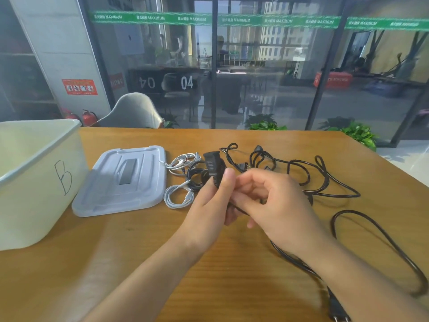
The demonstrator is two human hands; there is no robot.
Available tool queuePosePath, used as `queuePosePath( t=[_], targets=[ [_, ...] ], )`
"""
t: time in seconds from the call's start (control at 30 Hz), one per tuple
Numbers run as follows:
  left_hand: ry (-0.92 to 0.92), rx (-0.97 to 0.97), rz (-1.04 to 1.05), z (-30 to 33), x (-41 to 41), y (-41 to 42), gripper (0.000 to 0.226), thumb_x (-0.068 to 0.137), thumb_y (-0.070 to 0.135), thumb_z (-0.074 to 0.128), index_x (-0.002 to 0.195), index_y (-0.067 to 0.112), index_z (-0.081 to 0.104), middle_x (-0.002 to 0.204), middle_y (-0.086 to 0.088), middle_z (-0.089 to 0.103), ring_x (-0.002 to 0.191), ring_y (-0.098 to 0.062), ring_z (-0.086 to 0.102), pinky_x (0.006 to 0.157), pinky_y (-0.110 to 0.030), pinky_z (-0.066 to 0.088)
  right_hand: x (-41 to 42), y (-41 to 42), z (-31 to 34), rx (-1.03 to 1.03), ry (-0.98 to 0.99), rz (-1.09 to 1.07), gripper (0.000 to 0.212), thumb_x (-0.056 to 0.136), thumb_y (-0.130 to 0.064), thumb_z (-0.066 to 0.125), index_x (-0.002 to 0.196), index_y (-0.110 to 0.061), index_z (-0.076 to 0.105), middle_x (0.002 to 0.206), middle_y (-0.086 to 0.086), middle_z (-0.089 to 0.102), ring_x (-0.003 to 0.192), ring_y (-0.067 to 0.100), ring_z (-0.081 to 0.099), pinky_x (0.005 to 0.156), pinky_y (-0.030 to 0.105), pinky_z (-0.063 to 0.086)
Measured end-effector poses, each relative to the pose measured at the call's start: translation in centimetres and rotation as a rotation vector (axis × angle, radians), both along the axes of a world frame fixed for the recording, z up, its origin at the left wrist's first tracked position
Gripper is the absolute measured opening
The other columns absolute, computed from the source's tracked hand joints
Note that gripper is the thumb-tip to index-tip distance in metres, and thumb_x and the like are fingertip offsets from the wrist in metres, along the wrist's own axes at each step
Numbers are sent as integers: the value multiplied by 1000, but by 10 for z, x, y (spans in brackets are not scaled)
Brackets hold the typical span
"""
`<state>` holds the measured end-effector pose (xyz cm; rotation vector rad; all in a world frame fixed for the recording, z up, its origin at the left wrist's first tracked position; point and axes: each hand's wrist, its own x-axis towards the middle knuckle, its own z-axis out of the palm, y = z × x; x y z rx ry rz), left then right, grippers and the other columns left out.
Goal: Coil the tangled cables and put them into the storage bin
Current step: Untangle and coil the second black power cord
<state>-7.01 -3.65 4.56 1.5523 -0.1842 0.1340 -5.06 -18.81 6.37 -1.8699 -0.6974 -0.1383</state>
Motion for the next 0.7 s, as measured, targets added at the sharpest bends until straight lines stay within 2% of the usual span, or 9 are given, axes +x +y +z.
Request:
queuePosePath(
  t=[0.1, 0.2, 0.33, 0.4, 0.47, 0.57, 0.7],
  targets=[
    [6, -51, 81, 0, 1, 2, 39, 108, 44, 45, 86, 12, 51, 65, 1, 46, 57, -11, 44, 51, -17, 43, -7, 6, -1, -15, -21, -26, 10, 97, -14, 71, 95, -23, 75, 77, -7, 78, 71, 9, 76, 51, 23, 56],
    [28, -68, 139, 0, 2, 4, 32, 109, 30, 47, 82, 12, 50, 61, 2, 44, 53, -10, 43, 48, -17, 42, -10, 7, 2, -69, -54, -41, 11, 98, -19, 71, 92, -27, 76, 76, -12, 77, 67, 6, 73, 55, 13, 51],
    [1, -37, 178, -2, 4, 12, 37, 105, 26, 48, 69, 17, 53, 64, 2, 47, 56, -11, 44, 49, -18, 40, -15, 8, -3, -380, -237, -128, 23, 100, -45, 59, 85, -34, 72, 65, -24, 63, 58, 4, 60, 52, 15, 39],
    [-18, -24, 182, -2, 4, 15, 40, 104, 26, 47, 65, 18, 52, 62, 7, 49, 55, -7, 43, 48, -16, 39, -19, 10, -7, -463, -340, -110, 27, 105, -44, 49, 90, -35, 69, 55, -20, 50, 57, 3, 54, 50, 18, 34],
    [-21, -41, 183, -3, 4, 17, 43, 106, 33, 46, 66, 16, 50, 63, 6, 47, 55, -7, 41, 48, -16, 38, -20, 13, -9, -515, -420, -95, 29, 108, -42, 41, 96, -34, 66, 59, -20, 48, 58, 5, 49, 52, 19, 31],
    [-40, -17, 166, -4, 5, 20, 54, 108, 51, 42, 70, 12, 46, 68, -2, 43, 61, -13, 38, 53, -16, 36, -22, 18, -13, -555, -483, -92, 39, 108, -46, 32, 99, -28, 66, 68, -13, 58, 58, 10, 42, 53, 29, 36],
    [-50, -3, 123, -3, 4, 21, 51, 103, 57, 43, 69, 20, 45, 69, -3, 42, 63, -14, 37, 55, -16, 36, -26, 21, -15, -579, -510, -115, 40, 108, -45, 32, 102, -27, 67, 68, -11, 61, 55, 11, 42, 52, 25, 30]
  ],
)
